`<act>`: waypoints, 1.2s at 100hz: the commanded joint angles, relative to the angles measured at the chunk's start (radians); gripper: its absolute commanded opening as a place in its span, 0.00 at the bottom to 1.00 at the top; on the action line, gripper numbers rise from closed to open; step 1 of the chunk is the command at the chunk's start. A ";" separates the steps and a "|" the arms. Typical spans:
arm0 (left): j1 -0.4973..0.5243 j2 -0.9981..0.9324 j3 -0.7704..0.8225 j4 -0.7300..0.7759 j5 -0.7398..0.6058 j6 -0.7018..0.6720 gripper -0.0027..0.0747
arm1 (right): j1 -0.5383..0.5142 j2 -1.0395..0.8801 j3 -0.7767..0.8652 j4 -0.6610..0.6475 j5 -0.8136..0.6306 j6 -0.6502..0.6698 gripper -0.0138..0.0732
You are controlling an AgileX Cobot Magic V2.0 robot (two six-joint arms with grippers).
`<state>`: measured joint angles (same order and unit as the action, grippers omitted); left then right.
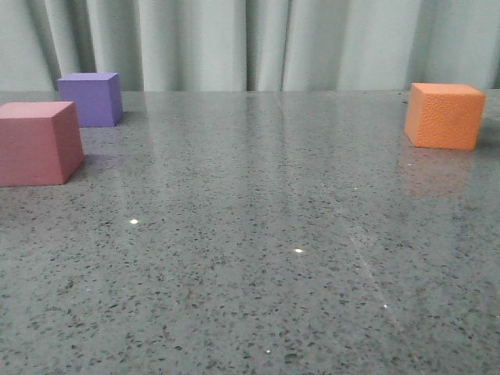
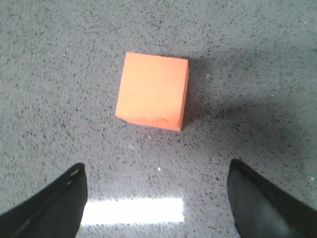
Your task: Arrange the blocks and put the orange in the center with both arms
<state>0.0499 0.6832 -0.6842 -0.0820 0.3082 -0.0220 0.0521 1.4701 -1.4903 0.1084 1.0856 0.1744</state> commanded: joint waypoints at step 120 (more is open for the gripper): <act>-0.001 0.005 -0.036 -0.011 -0.087 0.000 0.91 | 0.028 0.432 -0.375 -0.031 0.191 0.153 0.83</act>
<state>0.0499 0.6832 -0.6842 -0.0820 0.3044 -0.0220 0.0826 1.9342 -1.8354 0.0751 1.2422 0.3278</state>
